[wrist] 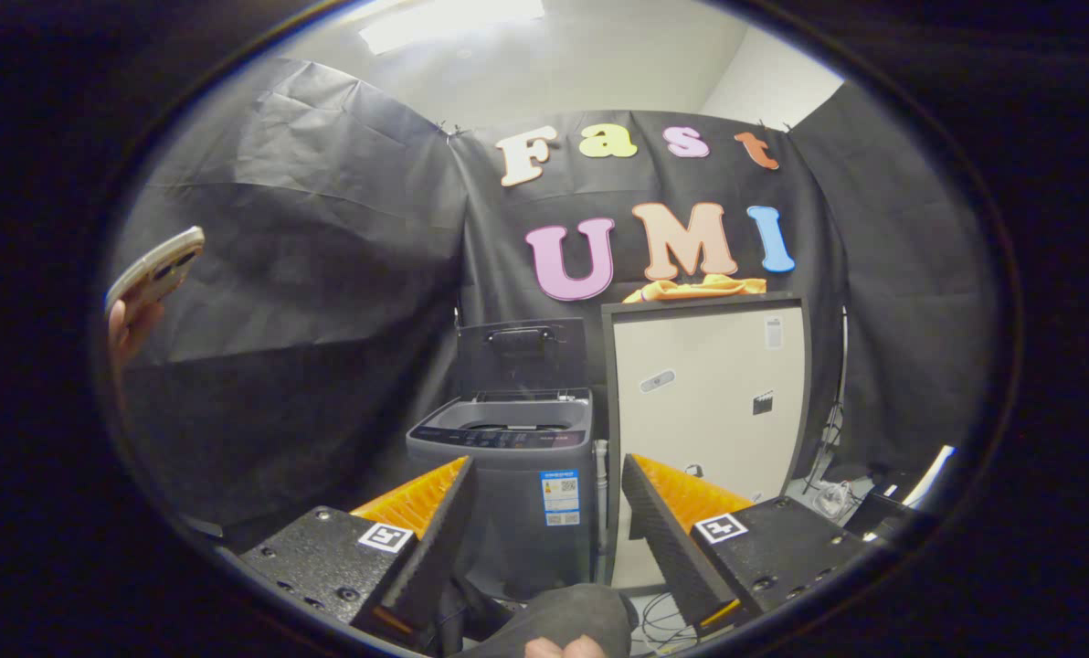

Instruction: Put the clothes into the washing machine and then close the washing machine lid.

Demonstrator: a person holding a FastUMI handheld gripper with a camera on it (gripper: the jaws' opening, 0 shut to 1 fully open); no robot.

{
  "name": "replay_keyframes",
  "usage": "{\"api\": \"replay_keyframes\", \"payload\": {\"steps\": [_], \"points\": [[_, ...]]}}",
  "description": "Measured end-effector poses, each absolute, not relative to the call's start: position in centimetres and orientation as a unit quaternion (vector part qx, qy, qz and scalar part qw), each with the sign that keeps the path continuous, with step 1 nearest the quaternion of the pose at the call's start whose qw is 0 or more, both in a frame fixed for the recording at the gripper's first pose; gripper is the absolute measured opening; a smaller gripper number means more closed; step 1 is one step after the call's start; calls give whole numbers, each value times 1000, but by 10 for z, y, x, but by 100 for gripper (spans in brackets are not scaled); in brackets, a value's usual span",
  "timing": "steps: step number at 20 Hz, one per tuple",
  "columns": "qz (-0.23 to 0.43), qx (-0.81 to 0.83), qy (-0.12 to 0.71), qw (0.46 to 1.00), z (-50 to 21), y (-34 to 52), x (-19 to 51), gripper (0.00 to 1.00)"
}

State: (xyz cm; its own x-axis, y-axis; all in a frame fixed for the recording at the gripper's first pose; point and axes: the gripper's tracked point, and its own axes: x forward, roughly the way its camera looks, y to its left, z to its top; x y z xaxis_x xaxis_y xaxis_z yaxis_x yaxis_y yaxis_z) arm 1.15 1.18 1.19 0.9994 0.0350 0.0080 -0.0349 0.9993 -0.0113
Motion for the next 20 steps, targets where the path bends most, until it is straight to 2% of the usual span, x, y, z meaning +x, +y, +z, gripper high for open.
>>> {"api": "replay_keyframes", "payload": {"steps": [20], "points": [[-1, 0, 7, 1000, 41, -44, 130, 96]]}}
